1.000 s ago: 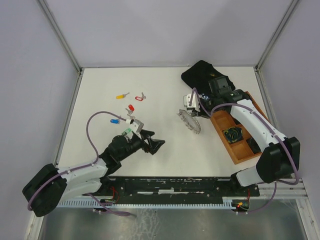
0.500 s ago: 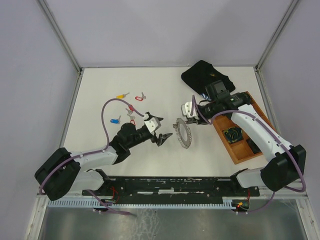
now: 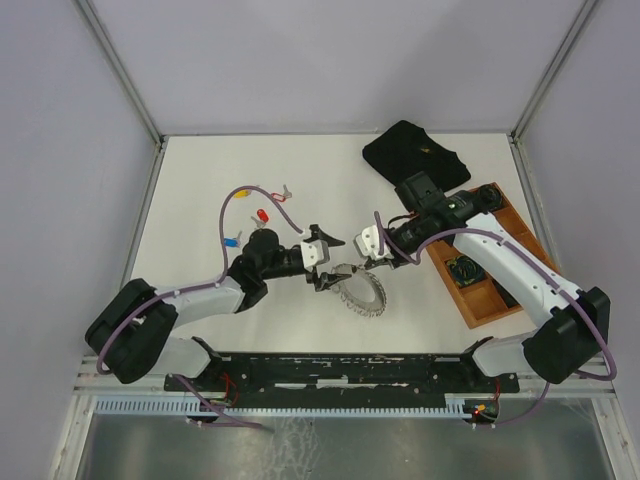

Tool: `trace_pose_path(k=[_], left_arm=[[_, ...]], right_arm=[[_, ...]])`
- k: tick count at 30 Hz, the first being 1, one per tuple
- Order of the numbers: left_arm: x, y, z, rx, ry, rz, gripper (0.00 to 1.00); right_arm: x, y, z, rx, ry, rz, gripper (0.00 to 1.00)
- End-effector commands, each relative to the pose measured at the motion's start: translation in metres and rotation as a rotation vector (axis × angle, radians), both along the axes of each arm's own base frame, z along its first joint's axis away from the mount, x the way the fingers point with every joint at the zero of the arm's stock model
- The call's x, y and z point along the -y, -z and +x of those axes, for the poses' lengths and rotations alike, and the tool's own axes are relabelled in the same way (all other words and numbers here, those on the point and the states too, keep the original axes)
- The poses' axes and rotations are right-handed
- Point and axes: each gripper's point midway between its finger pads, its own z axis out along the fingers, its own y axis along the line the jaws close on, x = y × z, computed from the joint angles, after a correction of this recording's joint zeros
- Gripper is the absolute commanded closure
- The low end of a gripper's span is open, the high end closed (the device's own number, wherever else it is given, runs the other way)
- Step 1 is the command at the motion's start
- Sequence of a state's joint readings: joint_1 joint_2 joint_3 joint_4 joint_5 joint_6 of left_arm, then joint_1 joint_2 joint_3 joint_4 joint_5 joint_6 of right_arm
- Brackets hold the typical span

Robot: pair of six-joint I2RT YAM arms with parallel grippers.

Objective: Remove the keys from the keyring

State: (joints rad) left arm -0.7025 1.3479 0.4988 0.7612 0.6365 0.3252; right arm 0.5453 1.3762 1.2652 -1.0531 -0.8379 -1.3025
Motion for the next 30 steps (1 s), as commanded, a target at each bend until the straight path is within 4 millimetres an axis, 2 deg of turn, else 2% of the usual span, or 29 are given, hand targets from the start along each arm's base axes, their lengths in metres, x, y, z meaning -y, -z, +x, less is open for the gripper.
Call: trace_pose_path(k=[1,8,12,17,20,23,24,27,28,30], left_arm=[[0.017,-0.019,-0.016,0.059,0.165,-0.036,0.2],[0.028,0.0,-0.038,-0.118,0.31,0.009,0.47],[0.032,0.006,-0.038,-0.168,0.332,0.03,0.59],[0.035,0.002,-0.036,-0.184,0.333,0.034,0.72],[0.033,-0.003,-0.036,-0.179,0.319,0.026,0.95],[0.027,-0.01,-0.036,-0.18,0.267,0.002,0.97],[0.025,-0.018,-0.032,-0.172,0.229,-0.022,0.97],[0.012,-0.032,-0.025,-0.184,0.088,-0.112,0.97],[0.007,-0.045,-0.021,-0.183,0.037,-0.172,0.97],[-0.006,-0.061,-0.017,-0.212,-0.059,-0.271,0.97]], right_arm=[[-0.012,-0.018,-0.011,0.005,-0.071,0.065,1.0],[-0.013,-0.02,-0.017,0.003,-0.094,0.064,1.0],[-0.014,-0.024,-0.021,0.001,-0.106,0.07,1.0],[-0.014,-0.025,-0.023,0.0,-0.11,0.067,1.0],[-0.014,-0.028,-0.023,-0.006,-0.097,0.069,1.0],[-0.015,-0.035,-0.021,-0.031,-0.062,0.068,1.0],[-0.015,-0.039,-0.022,-0.045,-0.046,0.067,0.95],[-0.013,-0.055,-0.023,-0.096,0.019,0.077,0.56],[-0.012,-0.062,-0.026,-0.104,0.029,0.088,0.43],[-0.009,-0.077,-0.033,-0.098,0.038,0.122,0.27]])
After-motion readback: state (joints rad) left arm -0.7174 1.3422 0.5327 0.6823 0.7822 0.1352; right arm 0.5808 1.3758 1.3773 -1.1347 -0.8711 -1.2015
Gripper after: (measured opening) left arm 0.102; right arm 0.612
